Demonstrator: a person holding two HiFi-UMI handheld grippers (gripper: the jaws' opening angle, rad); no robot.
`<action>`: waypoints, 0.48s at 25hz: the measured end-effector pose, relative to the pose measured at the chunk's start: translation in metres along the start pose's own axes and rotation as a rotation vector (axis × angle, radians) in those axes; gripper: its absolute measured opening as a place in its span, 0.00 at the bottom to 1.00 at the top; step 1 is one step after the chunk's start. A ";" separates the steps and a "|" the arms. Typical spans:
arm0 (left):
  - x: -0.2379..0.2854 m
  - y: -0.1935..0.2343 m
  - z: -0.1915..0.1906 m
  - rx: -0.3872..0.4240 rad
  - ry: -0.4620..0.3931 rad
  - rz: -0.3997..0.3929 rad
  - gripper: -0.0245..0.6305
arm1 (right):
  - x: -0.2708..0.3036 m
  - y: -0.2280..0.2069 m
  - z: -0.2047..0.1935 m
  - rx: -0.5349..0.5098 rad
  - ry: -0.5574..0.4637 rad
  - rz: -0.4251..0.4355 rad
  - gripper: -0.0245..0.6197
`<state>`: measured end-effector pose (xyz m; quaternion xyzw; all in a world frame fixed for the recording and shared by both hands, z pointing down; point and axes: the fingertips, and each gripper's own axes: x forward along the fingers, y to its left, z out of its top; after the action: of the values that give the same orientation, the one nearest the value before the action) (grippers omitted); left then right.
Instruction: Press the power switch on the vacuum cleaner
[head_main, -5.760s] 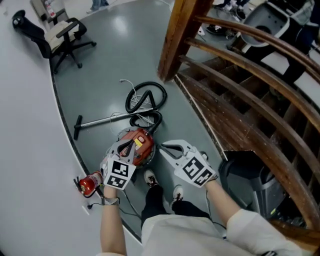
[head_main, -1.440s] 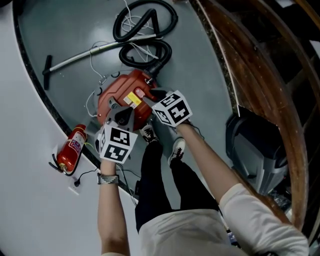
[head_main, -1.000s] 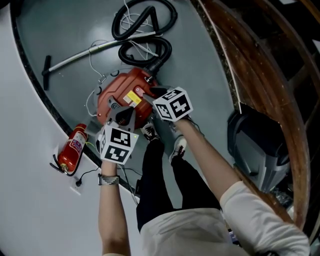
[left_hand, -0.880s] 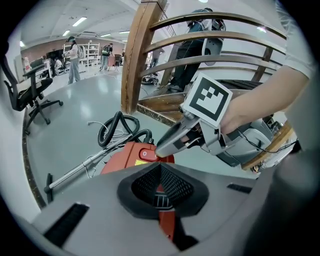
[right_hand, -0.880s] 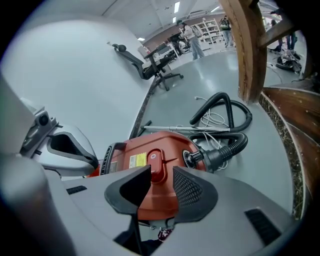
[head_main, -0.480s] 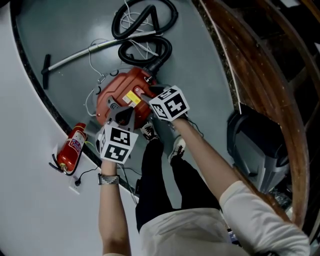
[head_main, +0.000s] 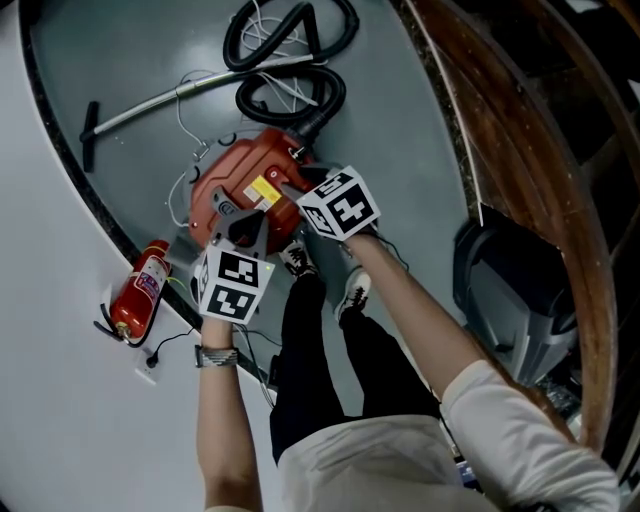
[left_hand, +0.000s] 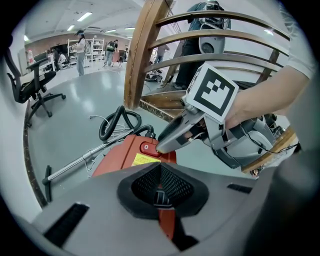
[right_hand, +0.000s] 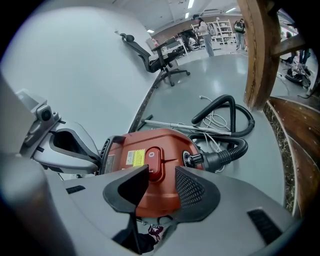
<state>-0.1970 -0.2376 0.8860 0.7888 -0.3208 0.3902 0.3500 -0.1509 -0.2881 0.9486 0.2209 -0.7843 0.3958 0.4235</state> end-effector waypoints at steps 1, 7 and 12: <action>0.001 0.000 0.000 -0.002 0.000 -0.001 0.04 | 0.000 0.000 0.000 -0.002 0.001 0.002 0.29; 0.004 -0.002 -0.001 -0.006 0.002 -0.007 0.04 | 0.000 0.001 0.001 -0.020 -0.010 -0.003 0.29; 0.010 0.000 -0.004 -0.022 0.005 -0.005 0.04 | 0.000 0.001 0.001 -0.037 -0.018 -0.005 0.29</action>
<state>-0.1937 -0.2362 0.8961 0.7846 -0.3224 0.3878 0.3606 -0.1520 -0.2887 0.9481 0.2183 -0.7948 0.3781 0.4215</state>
